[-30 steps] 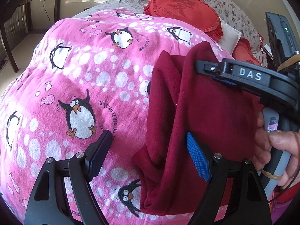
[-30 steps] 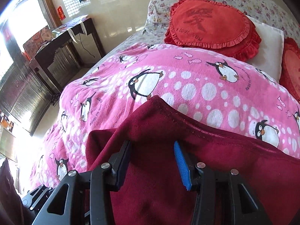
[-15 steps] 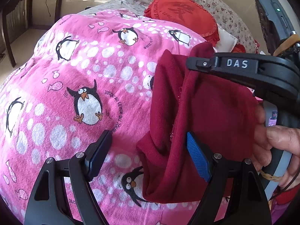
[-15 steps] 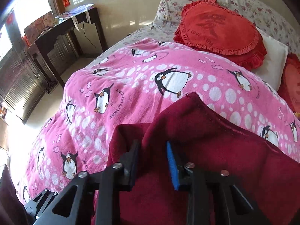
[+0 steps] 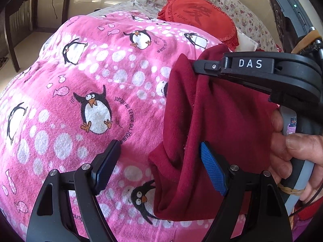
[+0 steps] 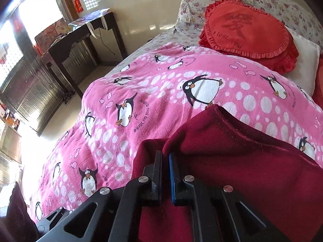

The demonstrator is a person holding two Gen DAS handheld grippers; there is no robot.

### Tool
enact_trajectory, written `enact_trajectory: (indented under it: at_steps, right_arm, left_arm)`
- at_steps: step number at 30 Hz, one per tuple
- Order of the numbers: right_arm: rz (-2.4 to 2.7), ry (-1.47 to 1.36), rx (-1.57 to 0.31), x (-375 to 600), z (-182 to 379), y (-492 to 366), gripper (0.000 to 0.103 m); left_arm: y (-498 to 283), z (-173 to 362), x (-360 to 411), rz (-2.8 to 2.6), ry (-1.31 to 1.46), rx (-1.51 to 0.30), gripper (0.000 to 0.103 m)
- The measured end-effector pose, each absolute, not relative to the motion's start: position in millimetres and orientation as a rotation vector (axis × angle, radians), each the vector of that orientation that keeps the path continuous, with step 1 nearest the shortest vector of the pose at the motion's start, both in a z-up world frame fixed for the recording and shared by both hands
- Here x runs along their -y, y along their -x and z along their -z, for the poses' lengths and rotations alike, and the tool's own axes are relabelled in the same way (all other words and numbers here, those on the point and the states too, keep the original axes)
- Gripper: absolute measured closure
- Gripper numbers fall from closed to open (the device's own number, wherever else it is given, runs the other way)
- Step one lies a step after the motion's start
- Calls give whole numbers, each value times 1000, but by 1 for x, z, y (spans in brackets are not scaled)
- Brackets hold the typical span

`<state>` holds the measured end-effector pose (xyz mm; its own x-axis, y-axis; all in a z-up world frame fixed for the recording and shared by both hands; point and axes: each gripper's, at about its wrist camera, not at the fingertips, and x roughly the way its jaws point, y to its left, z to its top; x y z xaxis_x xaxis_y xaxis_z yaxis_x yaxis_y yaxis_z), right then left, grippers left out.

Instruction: Fold small clothes

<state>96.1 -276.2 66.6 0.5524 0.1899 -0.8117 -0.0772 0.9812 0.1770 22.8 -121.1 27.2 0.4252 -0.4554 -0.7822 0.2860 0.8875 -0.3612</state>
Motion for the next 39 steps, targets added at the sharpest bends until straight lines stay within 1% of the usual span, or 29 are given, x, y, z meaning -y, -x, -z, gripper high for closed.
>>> enact_trajectory:
  at_steps: [2, 3, 4, 5, 6, 11, 15, 17, 19, 20, 21, 22, 24, 25, 27, 30, 34, 38, 39]
  right_arm:
    - [-148, -101, -983, 275, -73, -95, 95]
    - [-141, -93, -996, 273, -75, -95, 85]
    - [-142, -96, -1007, 271, -76, -96, 73]
    - [-143, -103, -1012, 268, -77, -97, 45]
    - [-140, -103, -1010, 264, -77, -98, 33]
    - [-13, 62, -1072, 240, -62, -109, 33]
    - [43, 190, -1067, 228, -53, -111, 33]
    - [30, 177, -1058, 232, -54, -109, 33]
    - [14, 146, -1053, 240, -56, -108, 38]
    - [9, 141, -1051, 242, -58, -107, 44]
    - [-2, 128, -1047, 246, -60, -106, 53]
    - [-22, 103, -1043, 248, -63, -104, 59]
    - [-51, 53, -1024, 254, -70, -100, 80]
    - [-69, 29, -1017, 256, -73, -97, 85]
    - [-87, -21, -1001, 263, -77, -91, 89]
    - [-115, -115, -990, 277, -79, -84, 91]
    - [-138, -184, -980, 288, -81, -78, 91]
    - [-150, -191, -977, 289, -85, -75, 92]
    - [-151, -186, -976, 288, -86, -74, 92]
  left_arm:
    - [-24, -27, 122, 466, 183, -1029, 22]
    - [-24, -27, 122, 465, 183, -1027, 22]
    - [-23, -27, 123, 464, 184, -1026, 22]
    - [-23, -27, 123, 464, 185, -1024, 22]
    - [-23, -27, 124, 465, 185, -1023, 22]
    - [-20, -27, 120, 477, 181, -1018, 22]
    - [-18, -26, 117, 476, 190, -1014, 22]
    - [-16, -27, 117, 476, 184, -1012, 22]
    - [-15, -27, 118, 472, 177, -1009, 22]
    - [-15, -27, 118, 471, 176, -1008, 22]
    - [-14, -27, 118, 469, 176, -1007, 22]
    - [-13, -28, 120, 467, 174, -1007, 22]
    - [-12, -29, 121, 464, 169, -1009, 22]
    - [-12, -30, 122, 464, 166, -1011, 22]
    - [-12, -30, 123, 463, 158, -1013, 22]
    - [-12, -33, 127, 465, 151, -1016, 22]
    - [-15, -34, 133, 504, 168, -1022, 22]
    - [-17, -29, 140, 549, 182, -1035, 22]
    - [-16, -29, 140, 566, 194, -1032, 24]
